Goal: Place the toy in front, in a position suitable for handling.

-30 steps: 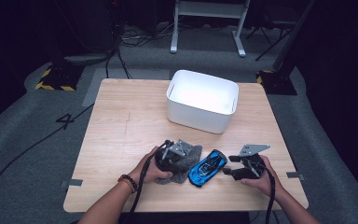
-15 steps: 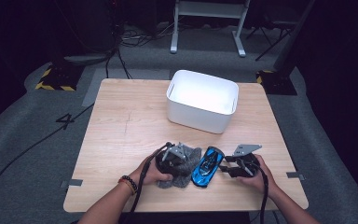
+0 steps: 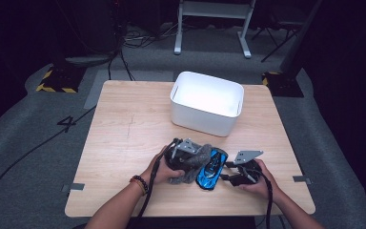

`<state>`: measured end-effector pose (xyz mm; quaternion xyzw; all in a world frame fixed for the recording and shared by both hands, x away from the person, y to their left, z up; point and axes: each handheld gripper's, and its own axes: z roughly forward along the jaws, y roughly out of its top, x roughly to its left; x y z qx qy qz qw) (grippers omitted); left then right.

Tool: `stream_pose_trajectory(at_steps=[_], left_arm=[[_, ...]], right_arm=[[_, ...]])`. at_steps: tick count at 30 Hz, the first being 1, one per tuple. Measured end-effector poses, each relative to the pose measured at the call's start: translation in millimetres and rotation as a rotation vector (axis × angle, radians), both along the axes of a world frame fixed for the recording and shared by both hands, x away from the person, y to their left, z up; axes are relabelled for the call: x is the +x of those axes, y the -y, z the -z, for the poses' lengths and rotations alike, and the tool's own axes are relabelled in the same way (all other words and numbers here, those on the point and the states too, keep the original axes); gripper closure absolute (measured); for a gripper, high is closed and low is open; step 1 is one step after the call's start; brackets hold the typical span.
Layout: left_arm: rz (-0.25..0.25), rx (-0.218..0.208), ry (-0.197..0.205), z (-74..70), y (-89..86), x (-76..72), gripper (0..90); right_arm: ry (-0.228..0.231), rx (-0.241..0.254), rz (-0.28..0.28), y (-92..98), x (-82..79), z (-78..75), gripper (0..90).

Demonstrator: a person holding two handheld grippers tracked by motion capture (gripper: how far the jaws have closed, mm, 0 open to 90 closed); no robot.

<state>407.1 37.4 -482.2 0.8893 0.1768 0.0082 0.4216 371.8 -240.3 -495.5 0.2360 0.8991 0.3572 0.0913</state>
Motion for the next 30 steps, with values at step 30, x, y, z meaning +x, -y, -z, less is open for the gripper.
stream_pose_trajectory(at_steps=[30], left_arm=[[0.013,0.116,-0.116,5.3,-24.3,-38.1,67.9]], right_arm=[[0.024,0.010,0.046,-12.1,2.8,1.9,47.3]])
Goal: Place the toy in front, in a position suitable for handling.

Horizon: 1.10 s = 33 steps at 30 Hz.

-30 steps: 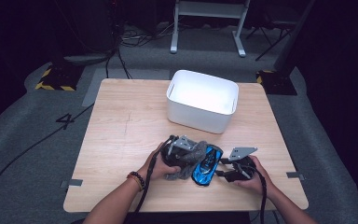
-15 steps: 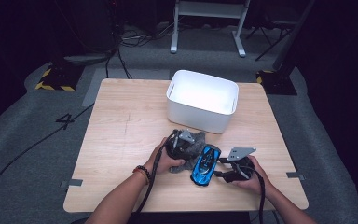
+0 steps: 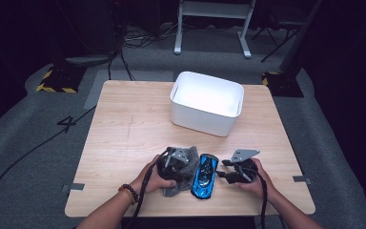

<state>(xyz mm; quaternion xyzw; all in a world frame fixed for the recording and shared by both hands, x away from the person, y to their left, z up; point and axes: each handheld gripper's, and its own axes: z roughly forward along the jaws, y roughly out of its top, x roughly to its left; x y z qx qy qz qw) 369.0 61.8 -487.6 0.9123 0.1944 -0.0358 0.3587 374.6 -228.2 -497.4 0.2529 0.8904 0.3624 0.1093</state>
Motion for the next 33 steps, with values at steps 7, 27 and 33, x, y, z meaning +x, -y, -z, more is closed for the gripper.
stream_pose_trajectory(at_steps=[7,27,33], left_arm=[[0.029,0.011,-0.030,-2.0,-6.9,-24.7,66.1],[0.077,-0.026,0.010,7.1,25.7,-24.0,64.9],[0.081,-0.024,0.041,7.7,39.5,-21.3,67.3]], right_arm=[[0.001,0.002,0.011,-3.0,1.3,0.3,47.0],[0.056,-0.008,0.089,-9.4,14.1,0.5,53.8],[0.056,-0.029,0.104,-1.3,14.9,-2.3,50.4]])
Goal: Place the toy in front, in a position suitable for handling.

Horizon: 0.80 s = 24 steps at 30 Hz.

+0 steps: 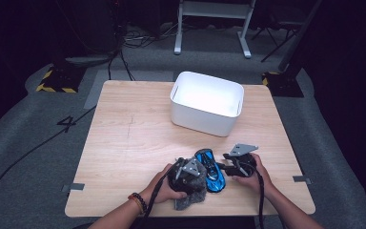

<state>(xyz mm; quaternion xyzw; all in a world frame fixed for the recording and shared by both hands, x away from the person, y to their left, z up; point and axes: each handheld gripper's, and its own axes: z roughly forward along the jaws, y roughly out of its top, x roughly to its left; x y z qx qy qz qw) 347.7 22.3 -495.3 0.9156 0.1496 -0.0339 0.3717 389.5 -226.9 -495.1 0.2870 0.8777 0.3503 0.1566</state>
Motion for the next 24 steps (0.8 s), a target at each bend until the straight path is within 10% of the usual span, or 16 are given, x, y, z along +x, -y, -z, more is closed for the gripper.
stream_pose_trajectory(at_steps=[8,18,24], left_arm=[[0.034,0.061,0.067,-9.8,-9.8,-0.9,71.4],[-0.220,0.005,0.060,-2.6,-39.8,32.7,70.1],[-0.159,-0.004,0.040,-1.2,-18.5,34.8,70.4]], right_arm=[[-0.030,0.023,0.007,15.7,-0.2,2.2,44.4],[-0.026,0.031,-0.053,17.6,-4.4,2.8,51.0],[-0.022,0.032,-0.026,14.4,-3.2,3.0,51.4]])
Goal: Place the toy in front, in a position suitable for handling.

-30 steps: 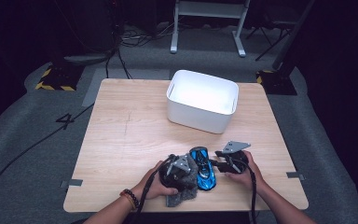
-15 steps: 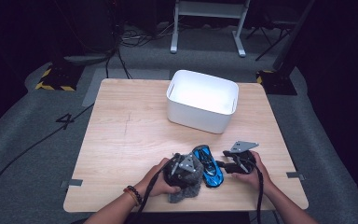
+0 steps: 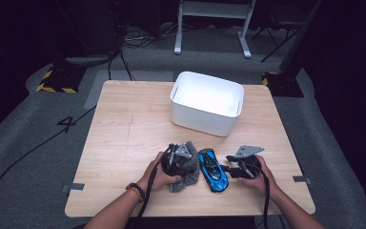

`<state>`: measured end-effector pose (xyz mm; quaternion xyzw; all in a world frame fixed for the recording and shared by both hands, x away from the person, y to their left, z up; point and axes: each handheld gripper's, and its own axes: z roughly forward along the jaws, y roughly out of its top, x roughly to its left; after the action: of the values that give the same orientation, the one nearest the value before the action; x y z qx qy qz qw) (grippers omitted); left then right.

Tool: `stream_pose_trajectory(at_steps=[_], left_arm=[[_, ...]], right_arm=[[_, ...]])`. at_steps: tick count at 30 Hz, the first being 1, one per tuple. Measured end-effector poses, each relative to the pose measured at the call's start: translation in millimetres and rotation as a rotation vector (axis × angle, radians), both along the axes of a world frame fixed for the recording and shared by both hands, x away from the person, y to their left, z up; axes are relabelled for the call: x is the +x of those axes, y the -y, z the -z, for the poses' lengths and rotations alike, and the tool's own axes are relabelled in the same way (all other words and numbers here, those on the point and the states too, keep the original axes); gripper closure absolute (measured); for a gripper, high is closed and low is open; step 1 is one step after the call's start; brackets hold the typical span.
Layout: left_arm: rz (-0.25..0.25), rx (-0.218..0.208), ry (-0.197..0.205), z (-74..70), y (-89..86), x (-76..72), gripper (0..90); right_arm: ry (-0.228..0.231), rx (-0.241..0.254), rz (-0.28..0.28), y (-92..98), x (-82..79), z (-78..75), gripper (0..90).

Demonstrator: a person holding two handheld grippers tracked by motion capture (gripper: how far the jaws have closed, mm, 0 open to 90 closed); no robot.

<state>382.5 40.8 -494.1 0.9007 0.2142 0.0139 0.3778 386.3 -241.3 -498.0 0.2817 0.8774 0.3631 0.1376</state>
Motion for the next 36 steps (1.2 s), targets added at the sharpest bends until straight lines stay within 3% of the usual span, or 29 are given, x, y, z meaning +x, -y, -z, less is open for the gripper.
stream_pose_trajectory(at_steps=[6,9,12,19,25,27,32,36], left_arm=[[0.102,0.031,-0.007,-4.8,14.1,-21.0,67.4],[0.094,0.044,0.007,-4.7,16.9,-24.7,65.9],[0.086,0.041,-0.007,-3.2,14.7,-20.3,66.5],[0.092,0.038,0.002,-2.7,10.6,-15.1,66.3],[0.032,0.050,0.039,-6.1,-6.9,-9.9,65.2],[0.001,0.034,0.036,-6.3,-17.8,-6.3,65.1],[-0.059,0.029,0.042,-4.2,-45.3,-2.9,64.9],[-0.077,0.046,0.061,-4.8,-59.6,-3.6,64.7]], right_arm=[[0.032,-0.012,0.035,-5.4,0.2,0.2,53.4],[0.039,-0.022,0.042,-6.4,1.2,-0.3,51.7],[0.037,-0.040,0.048,-5.9,1.8,-1.9,46.1],[-0.005,0.034,0.027,9.7,-14.6,-12.3,38.1],[-0.028,0.104,-0.027,10.2,-36.0,-22.2,28.9],[-0.035,0.119,-0.054,5.6,-42.0,-24.1,26.1],[-0.069,0.098,-0.070,-4.0,-54.5,-20.4,22.2],[-0.102,0.097,-0.071,-12.3,-61.0,-16.3,21.0]])
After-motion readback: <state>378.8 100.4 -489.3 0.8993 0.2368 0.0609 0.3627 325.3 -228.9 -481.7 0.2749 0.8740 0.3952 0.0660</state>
